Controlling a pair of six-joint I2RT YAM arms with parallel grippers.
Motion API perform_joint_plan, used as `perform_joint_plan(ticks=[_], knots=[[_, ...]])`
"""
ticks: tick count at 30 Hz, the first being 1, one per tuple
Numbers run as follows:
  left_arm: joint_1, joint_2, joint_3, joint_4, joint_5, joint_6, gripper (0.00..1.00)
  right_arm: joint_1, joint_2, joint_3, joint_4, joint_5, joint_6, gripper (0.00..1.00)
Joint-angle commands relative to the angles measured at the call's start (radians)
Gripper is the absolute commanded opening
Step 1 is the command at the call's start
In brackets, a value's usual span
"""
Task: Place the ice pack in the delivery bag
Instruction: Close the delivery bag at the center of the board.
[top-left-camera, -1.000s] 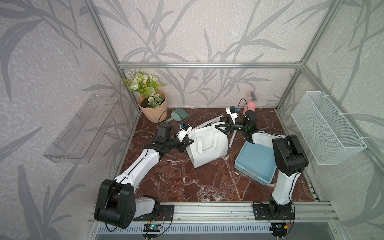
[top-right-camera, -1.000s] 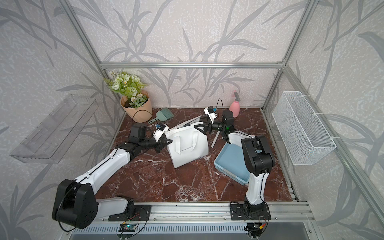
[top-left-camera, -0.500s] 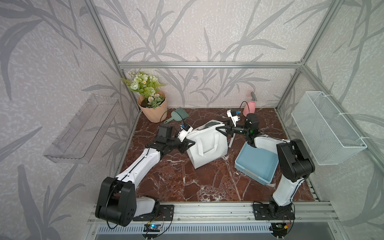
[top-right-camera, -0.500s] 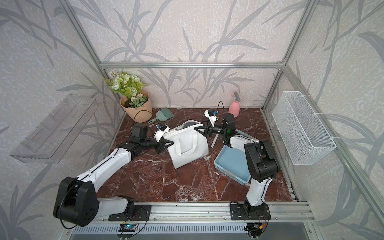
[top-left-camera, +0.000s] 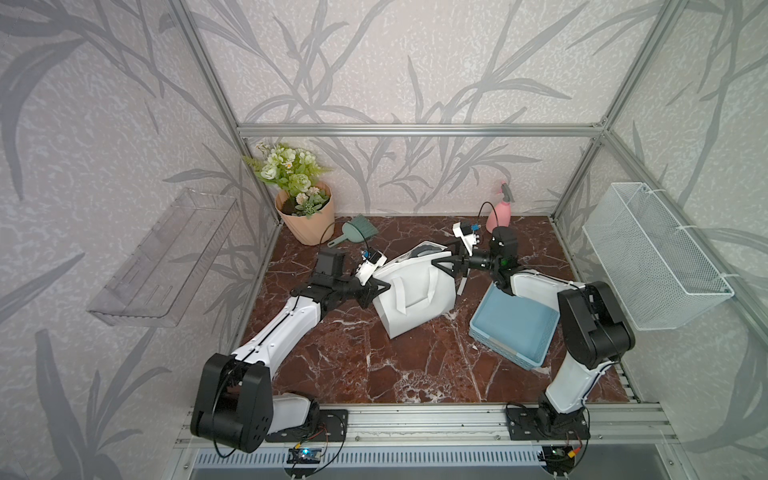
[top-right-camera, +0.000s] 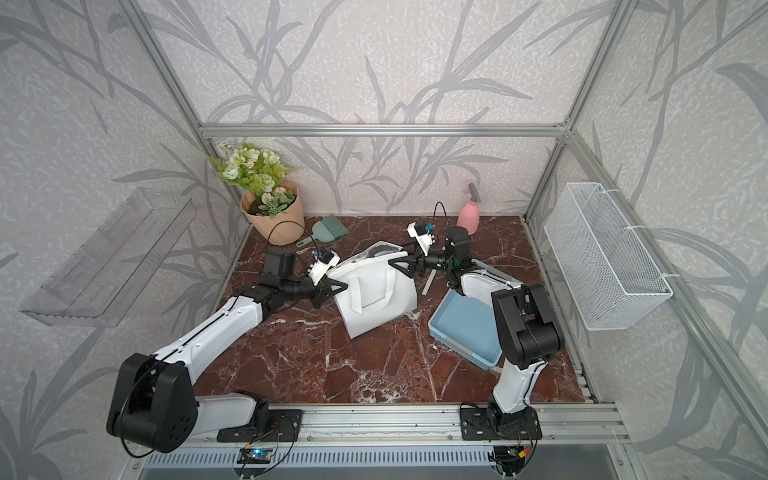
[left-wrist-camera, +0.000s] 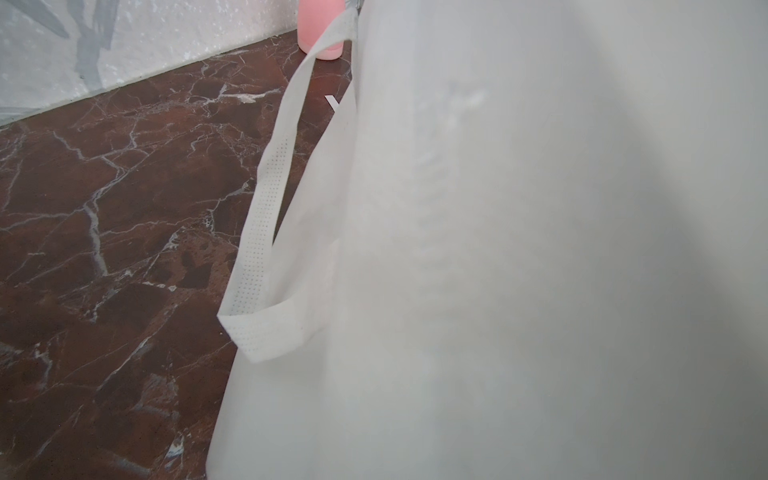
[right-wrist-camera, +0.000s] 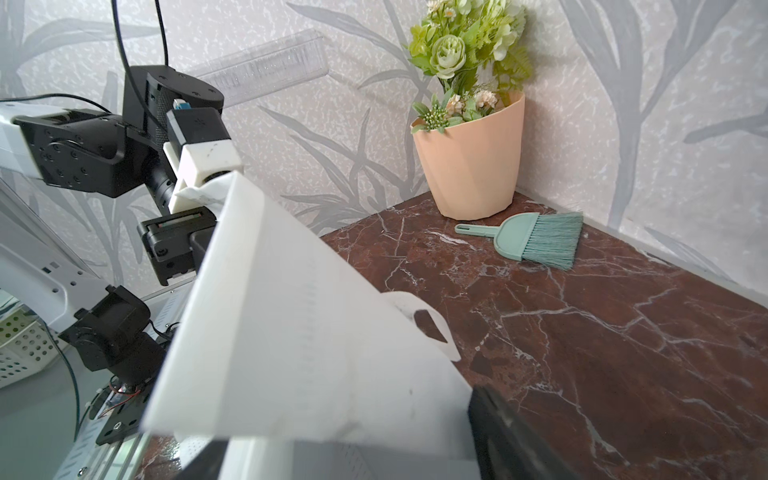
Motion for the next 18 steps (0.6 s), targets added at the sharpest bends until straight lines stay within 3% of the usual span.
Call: perform_joint_plan(ticks=[1,7,11,14,15,18], knots=[[0.003,-0.004,-0.007,0.0,0.069,0.026,0.0,-0.007,0.024,0.012,-0.026,-0.028,0.007,0.87],[0.002,0.009,0.004,-0.009,0.089,0.028,0.0,-0.011,0.076,0.054,0.034,-0.028,0.065,0.89],[0.003,0.007,0.018,-0.032,0.069,0.042,0.0,-0.021,0.079,0.077,0.024,-0.04,0.088,0.66],[0.004,0.033,0.056,-0.064,0.052,0.067,0.0,-0.017,0.037,0.028,0.063,-0.001,0.103,0.62],[0.005,0.048,0.08,-0.082,0.049,0.079,0.0,-0.015,0.024,0.016,0.063,0.007,0.102,0.57],[0.007,0.105,0.163,-0.153,0.039,0.117,0.0,0.0,-0.027,-0.028,0.04,0.033,0.094,0.21]])
